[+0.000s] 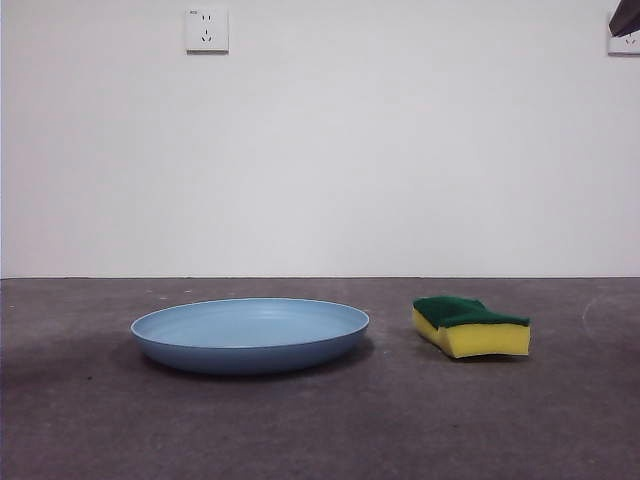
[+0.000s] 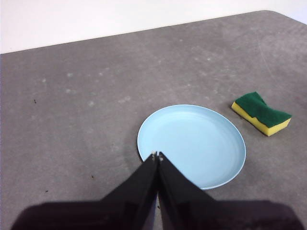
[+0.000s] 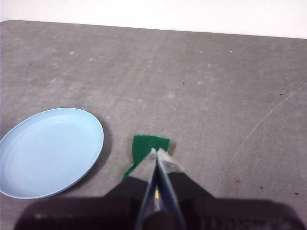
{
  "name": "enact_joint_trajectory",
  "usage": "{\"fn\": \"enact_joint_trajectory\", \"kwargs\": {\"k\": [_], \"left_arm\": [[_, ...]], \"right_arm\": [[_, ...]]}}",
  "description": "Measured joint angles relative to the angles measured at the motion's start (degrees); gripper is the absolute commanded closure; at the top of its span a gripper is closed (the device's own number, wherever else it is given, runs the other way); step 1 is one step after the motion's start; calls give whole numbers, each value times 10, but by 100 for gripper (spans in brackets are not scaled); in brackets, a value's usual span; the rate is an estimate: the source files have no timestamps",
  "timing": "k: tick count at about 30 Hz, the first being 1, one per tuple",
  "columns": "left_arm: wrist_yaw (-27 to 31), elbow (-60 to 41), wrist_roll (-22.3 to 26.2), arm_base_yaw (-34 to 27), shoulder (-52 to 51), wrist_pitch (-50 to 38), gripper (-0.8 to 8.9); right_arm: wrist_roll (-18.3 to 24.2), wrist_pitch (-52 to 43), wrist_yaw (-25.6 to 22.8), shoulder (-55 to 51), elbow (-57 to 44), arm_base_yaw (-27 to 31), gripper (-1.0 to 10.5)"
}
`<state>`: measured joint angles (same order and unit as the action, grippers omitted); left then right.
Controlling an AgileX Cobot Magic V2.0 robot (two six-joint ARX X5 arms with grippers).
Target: Pick up the plate,pick up the cloth,clean the plate with the cloth
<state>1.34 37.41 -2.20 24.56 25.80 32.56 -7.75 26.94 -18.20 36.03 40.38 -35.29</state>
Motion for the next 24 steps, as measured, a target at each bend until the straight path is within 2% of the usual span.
{"fn": "enact_joint_trajectory", "kwargs": {"k": [6,9,17,24], "left_arm": [[-3,0,0,-13,-13,3,817],[-27,-16,0,-43,-43,-35,817],[-46,-170,3,-135,-145,-214,817],[-45,-271,3,-180,-197,-250,817]], "right_arm": [[0,0,0,0,0,0,946],[0,0,0,0,0,0,946],[0,0,0,0,0,0,946],[0,0,0,0,0,0,946]]}}
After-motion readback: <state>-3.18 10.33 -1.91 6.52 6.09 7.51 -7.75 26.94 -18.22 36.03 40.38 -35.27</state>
